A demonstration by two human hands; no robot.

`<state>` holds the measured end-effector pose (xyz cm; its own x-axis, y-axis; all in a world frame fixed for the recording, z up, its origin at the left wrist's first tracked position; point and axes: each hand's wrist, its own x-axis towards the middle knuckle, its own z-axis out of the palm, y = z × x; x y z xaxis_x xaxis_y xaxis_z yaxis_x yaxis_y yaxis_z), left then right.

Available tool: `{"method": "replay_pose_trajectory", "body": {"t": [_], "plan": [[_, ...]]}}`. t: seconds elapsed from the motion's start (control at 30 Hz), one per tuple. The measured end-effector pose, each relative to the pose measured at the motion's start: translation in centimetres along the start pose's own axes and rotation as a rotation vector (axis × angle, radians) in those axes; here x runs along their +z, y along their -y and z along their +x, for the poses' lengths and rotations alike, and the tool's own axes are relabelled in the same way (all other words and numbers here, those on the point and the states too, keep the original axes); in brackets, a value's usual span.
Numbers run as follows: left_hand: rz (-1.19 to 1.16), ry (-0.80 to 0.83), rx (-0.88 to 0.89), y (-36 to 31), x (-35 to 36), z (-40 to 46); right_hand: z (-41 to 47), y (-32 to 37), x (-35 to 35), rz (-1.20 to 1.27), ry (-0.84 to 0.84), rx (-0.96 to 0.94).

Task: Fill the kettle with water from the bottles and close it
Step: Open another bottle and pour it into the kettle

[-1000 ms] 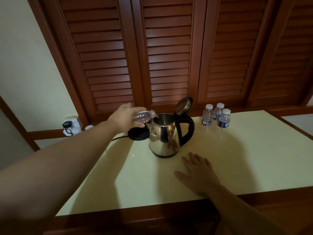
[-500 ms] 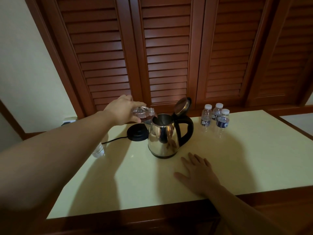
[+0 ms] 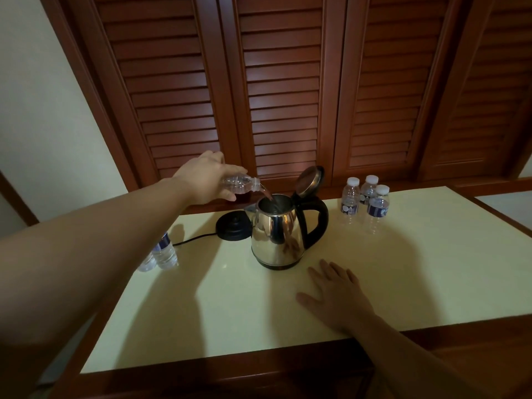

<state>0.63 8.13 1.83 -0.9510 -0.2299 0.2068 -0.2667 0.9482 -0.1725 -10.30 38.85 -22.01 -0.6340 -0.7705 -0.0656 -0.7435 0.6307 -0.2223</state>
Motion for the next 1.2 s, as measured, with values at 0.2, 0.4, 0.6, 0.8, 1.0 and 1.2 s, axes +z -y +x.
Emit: {"method": "replay_pose_trajectory", "body": {"t": [0.2,0.4,0.6,0.8,1.0,1.2], "plan": [[0.056,0.014,0.02,0.1,-0.8,0.3,0.1,0.0,-0.1,0.001,0.003,0.0],[0.121,0.017,0.074,-0.1,-1.5,0.8,-0.1,0.2,-0.3,0.006,0.008,0.005],[0.17,0.026,0.134,-0.5,-2.0,1.1,-0.2,0.1,-0.3,0.014,0.001,-0.001],[0.262,0.045,0.215,-0.7,-2.4,1.7,-0.1,0.1,-0.2,0.015,-0.008,-0.003],[0.367,0.087,0.256,-1.3,-3.1,1.9,0.0,-0.1,0.0,0.017,0.002,-0.001],[0.552,0.056,0.335,-2.7,-3.2,2.3,0.0,-0.1,0.0,0.02,-0.001,0.0]]}}
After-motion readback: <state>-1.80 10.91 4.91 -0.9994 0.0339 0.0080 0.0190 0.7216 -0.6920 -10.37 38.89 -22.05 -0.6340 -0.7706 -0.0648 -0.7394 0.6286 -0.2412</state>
